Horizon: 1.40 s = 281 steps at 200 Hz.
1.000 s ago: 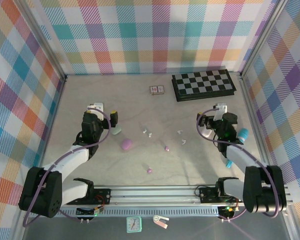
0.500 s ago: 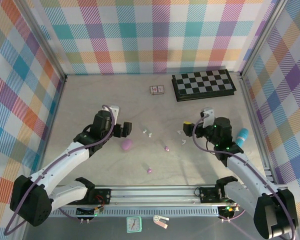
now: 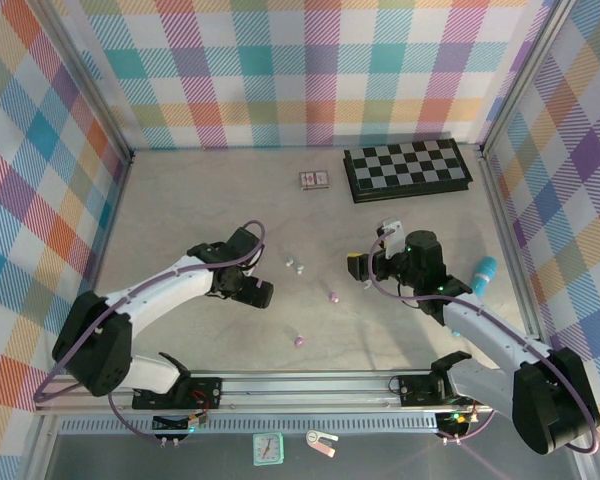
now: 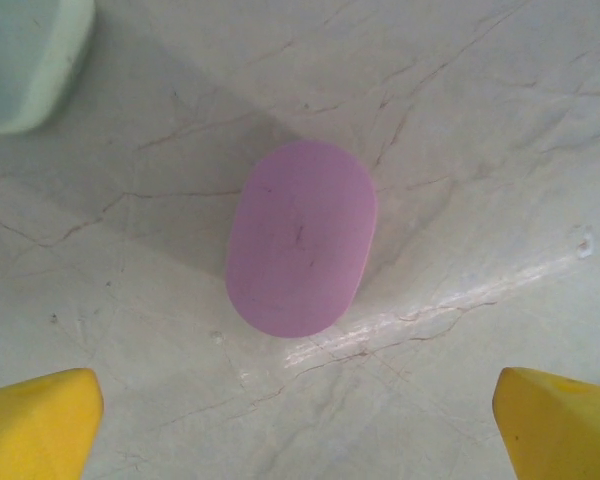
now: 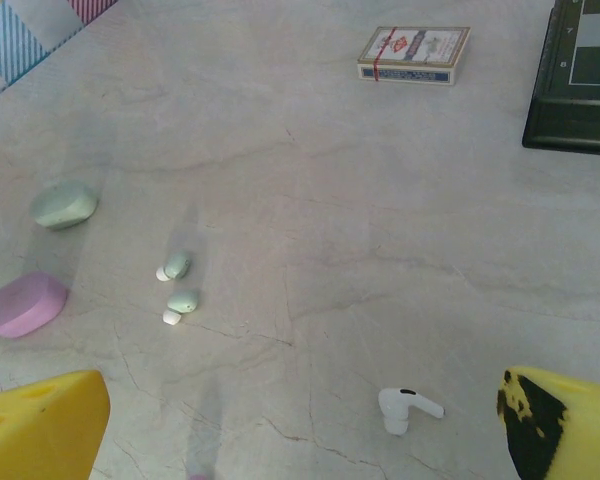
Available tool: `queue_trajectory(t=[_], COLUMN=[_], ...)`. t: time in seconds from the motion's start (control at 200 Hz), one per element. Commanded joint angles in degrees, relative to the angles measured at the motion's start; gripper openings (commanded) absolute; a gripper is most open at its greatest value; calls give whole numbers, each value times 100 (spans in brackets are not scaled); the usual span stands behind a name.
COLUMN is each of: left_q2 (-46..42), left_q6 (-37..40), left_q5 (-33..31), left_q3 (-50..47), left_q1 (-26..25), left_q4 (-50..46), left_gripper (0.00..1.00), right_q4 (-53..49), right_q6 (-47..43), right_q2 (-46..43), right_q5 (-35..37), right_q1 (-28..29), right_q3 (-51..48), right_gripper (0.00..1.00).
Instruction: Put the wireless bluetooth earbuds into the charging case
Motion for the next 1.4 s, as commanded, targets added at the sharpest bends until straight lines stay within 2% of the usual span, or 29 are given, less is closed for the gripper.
queue_trajectory(t=[0.0,0.095,0.16,0.25,0.605,1.09,1.16,1.4], left_q2=[289,470,562,664,1008,1388,1375,1007], left_q6=[95,188,232,268,329,452,467,471], left_q5=[-5,-12,-39,-58,51,50,50,130], left_q3=[235,269,277,290,353,603,603,544], left_q1=[-59,-58,-58,-56,-58,-59,-58,-92], left_q4=[-253,-154,-79,-12,210,228,228,282], left_gripper=[92,81,70,63,51,47,40,37], right_q4=[33,8,11,3,-46,-198,-211,-606], right_q6=[43,36,56,80,79,129,205,864], right_q2=[-5,-47,-66,-84,-126,-154,-136,-113], right_q5=[-37,-29,-11,-2,-2,-9,-19,146], right_q1=[49,53,51,54,71,73,70,70], right_q3=[223,190,157,137,121,257,270,495], right_gripper=[99,99,99,99,99,99,99,99])
